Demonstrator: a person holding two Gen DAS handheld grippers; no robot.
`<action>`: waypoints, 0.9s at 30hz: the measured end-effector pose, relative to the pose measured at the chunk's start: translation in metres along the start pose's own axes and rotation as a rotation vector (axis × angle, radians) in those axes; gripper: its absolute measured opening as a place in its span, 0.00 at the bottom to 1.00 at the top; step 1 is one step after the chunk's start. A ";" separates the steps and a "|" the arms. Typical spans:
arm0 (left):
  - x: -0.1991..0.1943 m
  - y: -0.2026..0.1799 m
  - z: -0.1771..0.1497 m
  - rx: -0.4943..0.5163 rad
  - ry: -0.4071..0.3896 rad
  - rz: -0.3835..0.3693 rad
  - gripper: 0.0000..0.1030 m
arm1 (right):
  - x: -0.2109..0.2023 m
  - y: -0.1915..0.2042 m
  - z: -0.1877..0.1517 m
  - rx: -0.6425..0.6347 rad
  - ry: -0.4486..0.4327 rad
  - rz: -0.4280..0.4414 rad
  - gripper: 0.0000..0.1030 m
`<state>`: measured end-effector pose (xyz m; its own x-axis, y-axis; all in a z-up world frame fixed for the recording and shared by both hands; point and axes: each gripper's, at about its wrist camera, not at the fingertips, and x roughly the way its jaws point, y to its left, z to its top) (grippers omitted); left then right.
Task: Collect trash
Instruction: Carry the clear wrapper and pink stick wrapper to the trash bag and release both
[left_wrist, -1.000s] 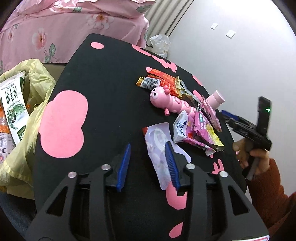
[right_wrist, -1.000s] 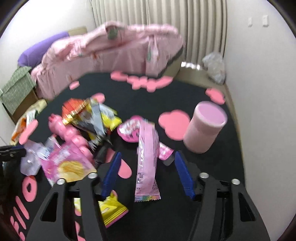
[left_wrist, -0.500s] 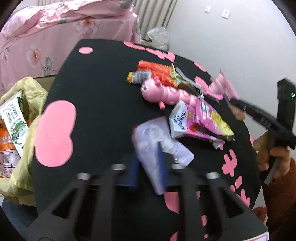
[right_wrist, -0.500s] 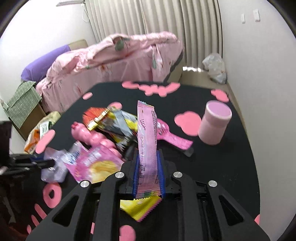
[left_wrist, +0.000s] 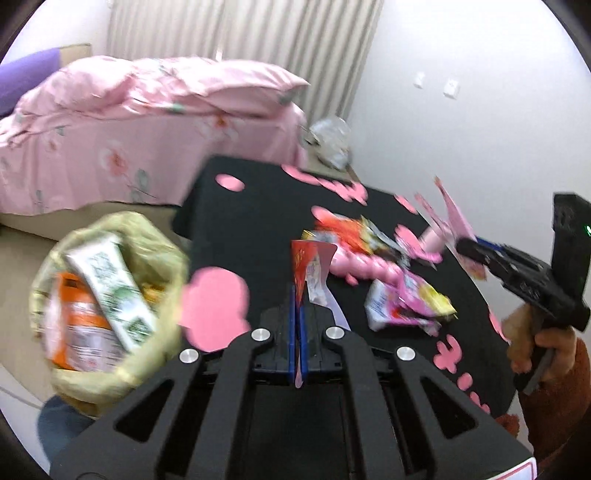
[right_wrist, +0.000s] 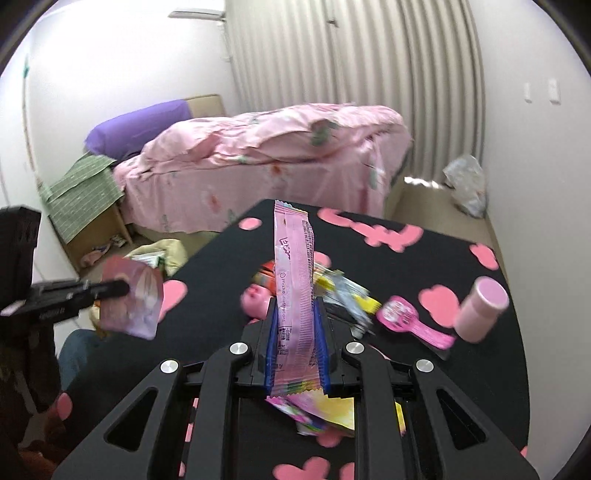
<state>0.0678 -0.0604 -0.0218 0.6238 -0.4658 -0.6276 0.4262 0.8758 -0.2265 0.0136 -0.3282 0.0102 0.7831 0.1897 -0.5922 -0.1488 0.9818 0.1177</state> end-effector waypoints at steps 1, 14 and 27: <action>-0.005 0.008 0.002 -0.012 -0.012 0.018 0.02 | 0.000 0.005 0.003 -0.009 -0.003 0.011 0.17; -0.043 0.113 0.009 -0.167 -0.081 0.237 0.02 | 0.043 0.098 0.049 -0.172 -0.010 0.198 0.17; -0.035 0.182 -0.008 -0.299 -0.047 0.356 0.02 | 0.158 0.182 0.065 -0.155 0.185 0.423 0.17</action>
<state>0.1178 0.1162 -0.0473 0.7290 -0.1286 -0.6724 -0.0230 0.9770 -0.2118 0.1495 -0.1195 -0.0102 0.5162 0.5564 -0.6512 -0.5307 0.8045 0.2667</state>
